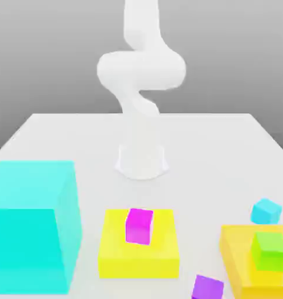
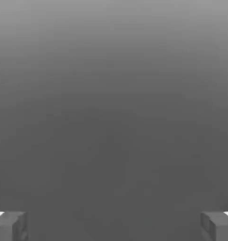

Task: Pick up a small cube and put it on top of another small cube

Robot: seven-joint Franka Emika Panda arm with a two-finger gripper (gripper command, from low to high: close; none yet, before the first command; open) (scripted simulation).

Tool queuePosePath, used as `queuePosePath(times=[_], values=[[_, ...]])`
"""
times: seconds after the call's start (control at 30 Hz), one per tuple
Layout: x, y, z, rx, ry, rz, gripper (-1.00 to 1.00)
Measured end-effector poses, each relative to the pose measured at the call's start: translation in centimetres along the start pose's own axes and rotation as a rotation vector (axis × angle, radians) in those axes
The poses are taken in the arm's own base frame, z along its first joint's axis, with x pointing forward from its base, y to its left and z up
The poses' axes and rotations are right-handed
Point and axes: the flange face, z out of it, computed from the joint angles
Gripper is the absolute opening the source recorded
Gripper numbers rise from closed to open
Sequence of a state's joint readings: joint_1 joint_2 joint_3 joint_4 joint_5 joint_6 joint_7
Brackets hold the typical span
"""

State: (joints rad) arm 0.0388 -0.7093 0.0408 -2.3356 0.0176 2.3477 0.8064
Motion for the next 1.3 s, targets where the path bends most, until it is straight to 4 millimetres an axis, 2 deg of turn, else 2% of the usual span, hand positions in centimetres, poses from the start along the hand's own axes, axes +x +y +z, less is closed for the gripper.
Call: queuePosePath(times=[0.17, 0.27, 0.37, 0.5, 0.57, 0.6, 0.73, 0.8, 0.93, 0.97, 1.17, 1.3], values=[[-8.0, -3.1, 10.7, -0.063, -0.165, -0.113, 0.0], [-14.0, -3.9, 15.9, -0.102, -0.256, -0.186, 0.0], [-20.7, -3.8, 20.3, -0.144, -0.343, -0.263, 0.0], [-30.1, -2.1, 24.7, -0.204, -0.453, -0.372, 0.0], [-35.0, -0.6, 26.2, -0.235, -0.506, -0.43, 0.0], [-38.0, 0.2, 26.5, -0.245, -0.537, -0.476, 0.0], [-46.5, 5.0, 28.2, -0.317, -0.63, -0.584, 0.0], [-48.4, 6.6, 29.6, -0.331, -0.646, -0.597, 0.0], [-50.7, 8.9, 32.7, -0.335, -0.652, -0.601, 0.0], [-51.0, 9.3, 33.3, -0.336, -0.652, -0.602, -1.0], [-51.2, 9.5, 33.6, -0.335, -0.651, -0.602, -1.0], [-49.8, 7.9, 31.3, -0.335, -0.652, -0.601, -1.0]])
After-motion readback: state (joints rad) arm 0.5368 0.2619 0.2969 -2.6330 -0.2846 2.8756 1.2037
